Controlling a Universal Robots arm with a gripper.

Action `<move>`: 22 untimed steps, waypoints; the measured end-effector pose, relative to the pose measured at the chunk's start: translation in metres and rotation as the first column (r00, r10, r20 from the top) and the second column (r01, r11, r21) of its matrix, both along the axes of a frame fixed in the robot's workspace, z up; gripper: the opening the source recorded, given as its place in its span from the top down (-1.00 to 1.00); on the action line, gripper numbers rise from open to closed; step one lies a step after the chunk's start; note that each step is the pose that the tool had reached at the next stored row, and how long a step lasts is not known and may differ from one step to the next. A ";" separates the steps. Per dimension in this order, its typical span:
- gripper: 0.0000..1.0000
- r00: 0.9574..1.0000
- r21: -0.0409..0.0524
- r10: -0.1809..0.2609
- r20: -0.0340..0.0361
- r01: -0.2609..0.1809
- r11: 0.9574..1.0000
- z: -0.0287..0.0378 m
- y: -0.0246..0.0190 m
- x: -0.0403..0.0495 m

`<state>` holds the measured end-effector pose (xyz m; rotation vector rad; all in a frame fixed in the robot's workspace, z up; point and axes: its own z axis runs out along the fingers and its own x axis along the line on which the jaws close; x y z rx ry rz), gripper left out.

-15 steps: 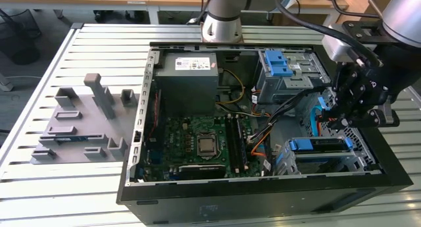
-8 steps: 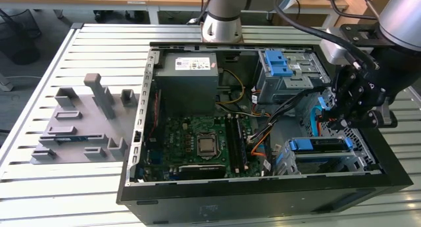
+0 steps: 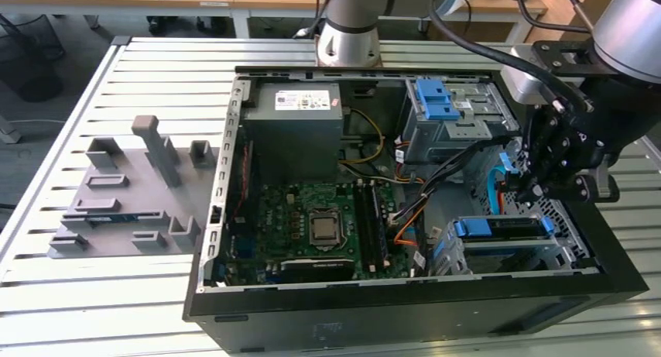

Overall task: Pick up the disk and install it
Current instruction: 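Insert the first disk wire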

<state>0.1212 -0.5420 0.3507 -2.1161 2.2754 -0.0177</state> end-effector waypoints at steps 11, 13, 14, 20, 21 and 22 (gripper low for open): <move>0.67 1.000 -0.002 0.000 0.000 0.000 1.000 -0.0001 -0.0022 -0.0001; 0.67 1.000 -0.002 0.000 0.000 0.000 1.000 -0.0003 -0.0046 -0.0001; 0.67 1.000 -0.002 0.000 0.000 0.000 1.000 -0.0006 -0.0058 -0.0001; 0.67 1.000 -0.002 0.000 0.000 0.000 1.000 -0.0015 -0.0101 -0.0001; 0.67 1.000 -0.002 0.000 0.000 0.000 1.000 -0.0019 -0.0103 -0.0001; 0.67 1.000 -0.002 0.000 -0.002 0.000 1.000 -0.0022 -0.0103 -0.0001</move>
